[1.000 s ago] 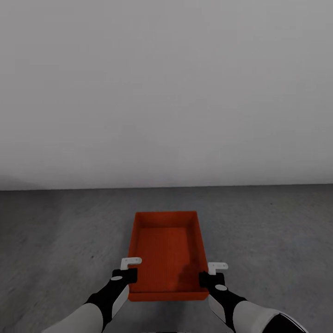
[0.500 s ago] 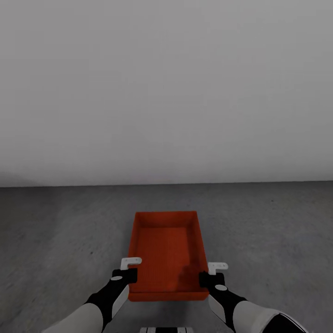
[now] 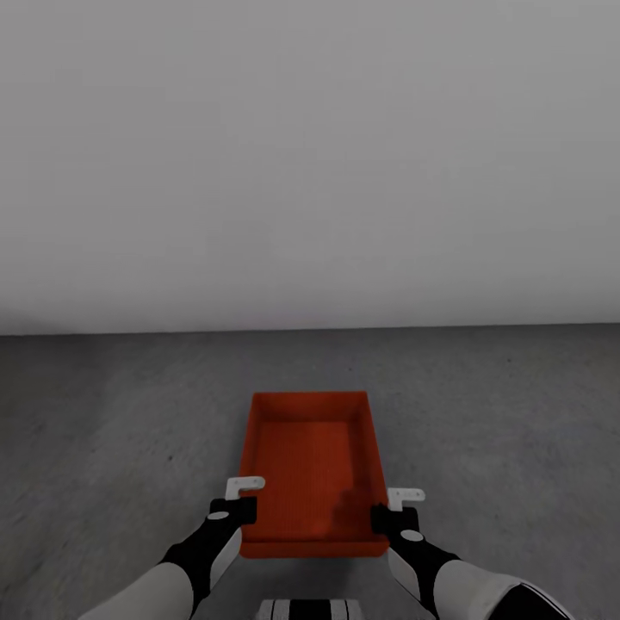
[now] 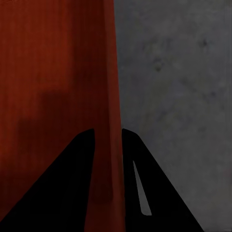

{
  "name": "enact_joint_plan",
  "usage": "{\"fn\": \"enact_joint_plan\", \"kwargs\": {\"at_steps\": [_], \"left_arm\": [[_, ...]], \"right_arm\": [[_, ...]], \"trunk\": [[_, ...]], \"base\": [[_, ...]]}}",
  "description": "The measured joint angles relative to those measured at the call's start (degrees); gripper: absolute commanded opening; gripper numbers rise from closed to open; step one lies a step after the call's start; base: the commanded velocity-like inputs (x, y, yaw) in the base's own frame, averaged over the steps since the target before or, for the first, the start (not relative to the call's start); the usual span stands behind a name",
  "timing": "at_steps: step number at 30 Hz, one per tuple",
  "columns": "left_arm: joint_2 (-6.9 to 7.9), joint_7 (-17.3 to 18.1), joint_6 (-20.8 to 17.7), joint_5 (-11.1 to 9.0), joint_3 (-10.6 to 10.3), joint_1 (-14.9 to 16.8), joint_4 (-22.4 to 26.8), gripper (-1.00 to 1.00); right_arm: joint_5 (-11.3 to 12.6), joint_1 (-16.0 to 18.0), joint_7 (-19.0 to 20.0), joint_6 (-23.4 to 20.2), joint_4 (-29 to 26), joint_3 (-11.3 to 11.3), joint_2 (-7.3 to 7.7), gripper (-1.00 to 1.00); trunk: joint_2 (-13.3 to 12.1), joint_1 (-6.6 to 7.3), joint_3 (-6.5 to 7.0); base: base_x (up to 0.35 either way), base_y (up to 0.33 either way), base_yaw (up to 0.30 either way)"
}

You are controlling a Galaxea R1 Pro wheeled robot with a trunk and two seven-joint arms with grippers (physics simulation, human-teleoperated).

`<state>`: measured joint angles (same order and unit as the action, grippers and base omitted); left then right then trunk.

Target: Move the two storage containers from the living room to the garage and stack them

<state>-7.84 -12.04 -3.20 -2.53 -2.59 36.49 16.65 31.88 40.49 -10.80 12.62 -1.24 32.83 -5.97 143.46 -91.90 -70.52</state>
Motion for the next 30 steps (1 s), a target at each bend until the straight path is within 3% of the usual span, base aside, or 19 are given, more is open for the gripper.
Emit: {"fn": "enact_joint_plan", "kwargs": {"at_steps": [1, 26, 27, 28, 30], "left_arm": [[0.16, 0.1, 0.1, -0.7, -0.7, 0.0, 0.0, -1.00], [0.09, 0.0, 0.1, -0.4, -0.4, 0.0, 0.2, -1.00], [0.08, 0.0, 0.1, -0.3, -0.5, 0.0, 0.2, 1.00], [0.36, 0.0, 0.0, -3.0, 3.2, -0.1, -0.8, 1.00], [0.39, 0.1, -0.3, -3.2, 3.4, -0.1, -1.2, 1.00]], "right_arm": [[0.0, 0.0, 0.0, 0.1, 0.0, 0.0, -0.01, -1.00], [-0.1, 0.0, 0.1, 0.2, 0.0, -0.1, 0.03, -1.00], [-0.1, 0.0, 0.1, 0.2, 0.0, -0.1, 0.04, 1.00], [0.0, 0.0, 0.6, 0.4, -0.1, -1.7, -0.07, 1.00], [0.0, 0.0, 0.6, 0.5, -0.1, -1.7, -0.08, 1.00]], "trunk": [[0.0, 0.14, -0.22], [0.0, 0.22, -0.45], [0.0, 0.20, -0.45], [0.0, -0.25, -0.47], [0.0, -0.25, -0.47]], "base": [[0.000, 0.000, 0.000], [0.000, 0.000, 0.000], [0.000, 0.000, 0.000], [0.000, 0.000, 0.000], [0.000, 0.000, 0.000]]}}
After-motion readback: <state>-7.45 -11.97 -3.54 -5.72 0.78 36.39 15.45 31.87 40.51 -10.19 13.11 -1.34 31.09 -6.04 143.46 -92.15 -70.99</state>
